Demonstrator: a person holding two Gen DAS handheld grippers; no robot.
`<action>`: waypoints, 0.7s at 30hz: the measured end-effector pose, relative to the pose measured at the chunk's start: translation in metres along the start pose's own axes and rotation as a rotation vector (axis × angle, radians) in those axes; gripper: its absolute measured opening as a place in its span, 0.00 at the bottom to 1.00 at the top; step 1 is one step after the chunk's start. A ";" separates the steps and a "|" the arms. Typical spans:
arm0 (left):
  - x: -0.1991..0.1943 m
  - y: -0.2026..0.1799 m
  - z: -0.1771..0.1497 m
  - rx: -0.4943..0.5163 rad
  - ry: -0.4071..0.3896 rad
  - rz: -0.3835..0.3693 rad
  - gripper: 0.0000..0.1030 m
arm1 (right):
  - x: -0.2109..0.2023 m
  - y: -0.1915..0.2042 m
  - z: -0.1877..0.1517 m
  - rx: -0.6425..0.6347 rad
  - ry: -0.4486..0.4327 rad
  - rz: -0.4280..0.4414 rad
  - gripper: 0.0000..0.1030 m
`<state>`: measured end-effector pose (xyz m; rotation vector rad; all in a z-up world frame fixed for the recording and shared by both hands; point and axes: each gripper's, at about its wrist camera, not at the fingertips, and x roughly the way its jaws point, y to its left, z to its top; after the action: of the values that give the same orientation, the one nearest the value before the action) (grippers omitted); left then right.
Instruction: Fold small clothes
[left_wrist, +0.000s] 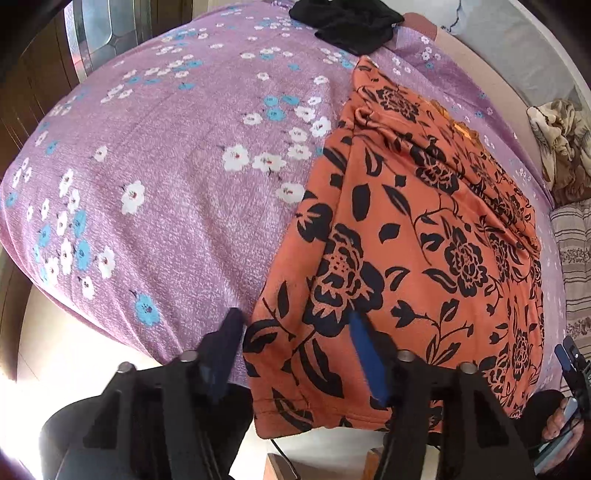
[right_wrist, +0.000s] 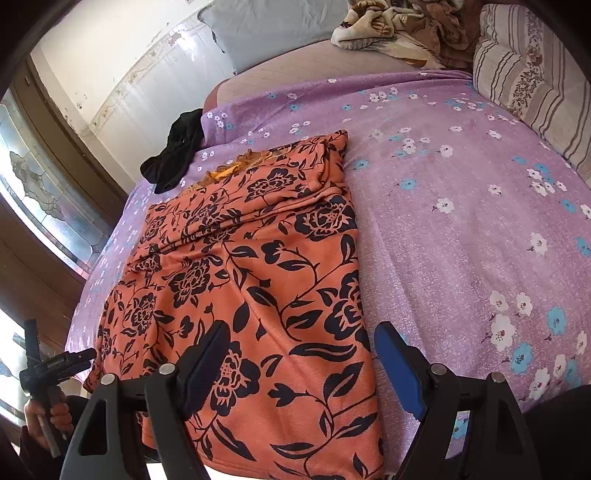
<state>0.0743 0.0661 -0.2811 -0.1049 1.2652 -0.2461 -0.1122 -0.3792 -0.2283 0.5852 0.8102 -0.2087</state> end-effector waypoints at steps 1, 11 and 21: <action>0.003 0.000 -0.002 -0.001 0.014 -0.005 0.41 | 0.000 -0.002 0.000 0.003 0.004 0.000 0.81; 0.005 -0.005 -0.012 0.020 0.065 -0.067 0.60 | 0.012 -0.049 -0.009 0.200 0.129 0.037 0.81; 0.001 -0.006 -0.013 0.044 0.056 -0.040 0.07 | 0.031 -0.007 -0.030 -0.063 0.205 -0.084 0.29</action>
<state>0.0617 0.0609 -0.2841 -0.0860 1.3136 -0.3136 -0.1126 -0.3669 -0.2704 0.5194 1.0375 -0.2013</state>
